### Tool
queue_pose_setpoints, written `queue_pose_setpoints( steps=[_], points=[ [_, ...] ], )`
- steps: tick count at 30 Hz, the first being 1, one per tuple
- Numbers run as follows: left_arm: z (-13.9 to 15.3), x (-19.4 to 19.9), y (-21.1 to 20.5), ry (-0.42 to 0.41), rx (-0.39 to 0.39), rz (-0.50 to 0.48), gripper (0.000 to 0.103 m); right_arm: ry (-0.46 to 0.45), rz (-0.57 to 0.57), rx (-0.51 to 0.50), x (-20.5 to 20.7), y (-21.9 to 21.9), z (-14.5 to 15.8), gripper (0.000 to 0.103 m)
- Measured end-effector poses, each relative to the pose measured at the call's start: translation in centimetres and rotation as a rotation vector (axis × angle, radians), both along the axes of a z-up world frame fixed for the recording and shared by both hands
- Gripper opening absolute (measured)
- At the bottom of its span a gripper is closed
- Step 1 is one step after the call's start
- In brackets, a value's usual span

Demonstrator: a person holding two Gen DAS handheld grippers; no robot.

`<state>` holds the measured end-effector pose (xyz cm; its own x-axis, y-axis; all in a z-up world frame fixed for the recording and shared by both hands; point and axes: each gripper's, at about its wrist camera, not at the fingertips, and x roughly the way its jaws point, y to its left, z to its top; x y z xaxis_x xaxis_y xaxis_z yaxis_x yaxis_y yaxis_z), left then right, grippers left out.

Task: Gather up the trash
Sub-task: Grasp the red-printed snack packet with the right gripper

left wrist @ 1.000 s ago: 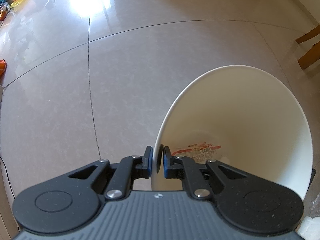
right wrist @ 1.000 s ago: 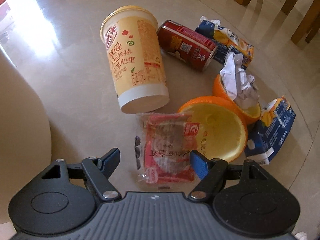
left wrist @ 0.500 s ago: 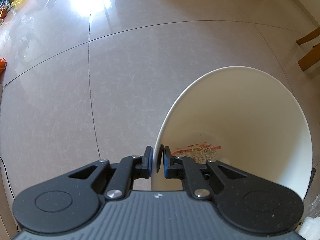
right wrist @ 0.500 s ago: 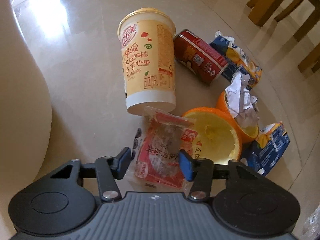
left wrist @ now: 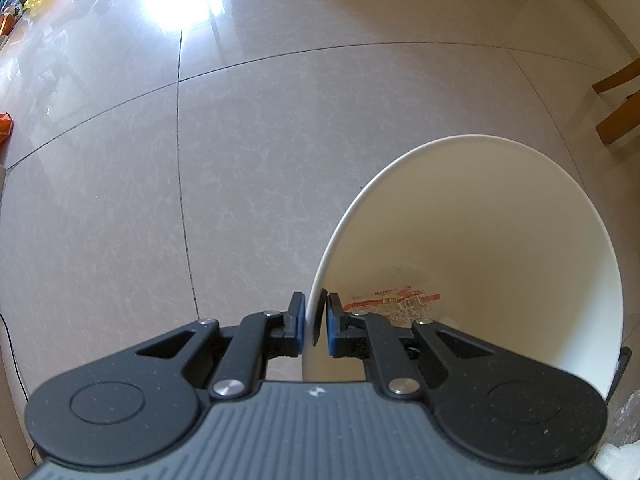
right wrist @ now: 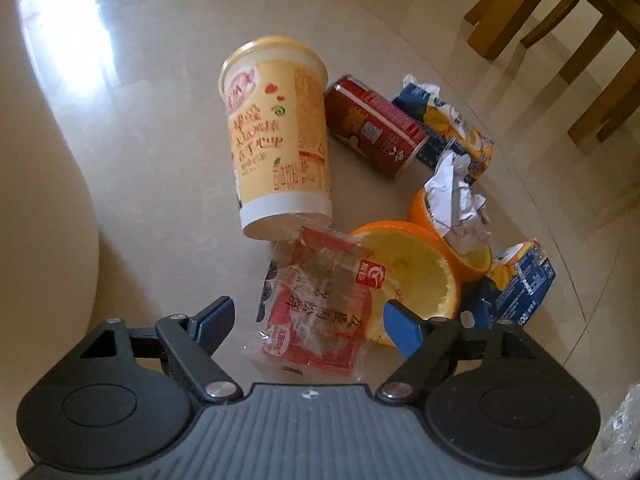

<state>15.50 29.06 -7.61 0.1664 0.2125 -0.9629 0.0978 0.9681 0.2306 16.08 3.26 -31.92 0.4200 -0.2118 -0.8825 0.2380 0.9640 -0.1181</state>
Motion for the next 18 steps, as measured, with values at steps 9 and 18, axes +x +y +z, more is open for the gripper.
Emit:
queue_pose_setpoints(
  steps=[9, 18],
  points=[
    [-0.1, -0.2, -0.1, 0.0, -0.002, 0.002, 0.009, 0.056, -0.108, 0.109, 2.0, -2.6, -1.5, 0.072],
    [0.1, -0.2, 0.0, -0.004, -0.006, 0.0, 0.009, 0.112, -0.069, 0.144, 1.4, -3.9, -0.6, 0.06]
  ],
)
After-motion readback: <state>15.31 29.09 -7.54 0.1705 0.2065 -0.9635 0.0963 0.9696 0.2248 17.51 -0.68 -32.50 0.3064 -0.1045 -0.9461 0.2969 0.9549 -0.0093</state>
